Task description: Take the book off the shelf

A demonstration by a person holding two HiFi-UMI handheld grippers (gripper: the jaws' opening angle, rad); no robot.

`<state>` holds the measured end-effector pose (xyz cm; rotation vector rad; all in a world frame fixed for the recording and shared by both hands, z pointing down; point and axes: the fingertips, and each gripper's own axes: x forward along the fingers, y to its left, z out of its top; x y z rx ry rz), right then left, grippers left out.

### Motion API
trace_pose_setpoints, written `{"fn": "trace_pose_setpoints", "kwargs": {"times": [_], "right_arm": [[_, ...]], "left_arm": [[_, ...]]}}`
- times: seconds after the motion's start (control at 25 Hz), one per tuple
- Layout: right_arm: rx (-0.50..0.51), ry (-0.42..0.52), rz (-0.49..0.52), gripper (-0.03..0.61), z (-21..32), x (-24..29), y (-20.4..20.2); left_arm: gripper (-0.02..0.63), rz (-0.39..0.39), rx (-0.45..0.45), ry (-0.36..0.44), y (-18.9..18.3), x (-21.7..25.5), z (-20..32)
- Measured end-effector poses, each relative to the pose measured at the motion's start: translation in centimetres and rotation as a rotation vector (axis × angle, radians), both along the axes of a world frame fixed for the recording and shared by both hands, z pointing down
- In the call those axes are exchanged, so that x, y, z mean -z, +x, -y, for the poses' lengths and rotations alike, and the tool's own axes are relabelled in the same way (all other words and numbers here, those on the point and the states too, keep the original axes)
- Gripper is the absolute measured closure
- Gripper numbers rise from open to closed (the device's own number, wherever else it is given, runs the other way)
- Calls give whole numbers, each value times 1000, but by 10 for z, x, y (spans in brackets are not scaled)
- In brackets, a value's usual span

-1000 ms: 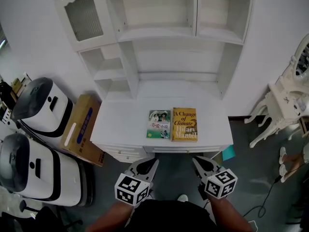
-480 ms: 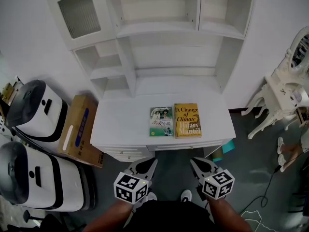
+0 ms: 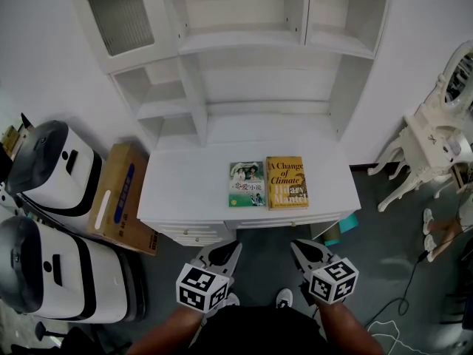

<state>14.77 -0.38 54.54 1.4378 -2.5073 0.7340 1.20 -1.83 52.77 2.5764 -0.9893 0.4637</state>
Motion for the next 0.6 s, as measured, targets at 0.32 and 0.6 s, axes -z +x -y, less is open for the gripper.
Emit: {"fn": "trace_pose_setpoints", "kwargs": {"times": [0.32,0.6], "right_arm": [[4,-2,-6,551,-1,1,0],[14,-2,-5,551,-5,1,1]], "left_arm": [[603,-6,8,10,0,4,0],[603,2,31,12,-8,3,-1]]}}
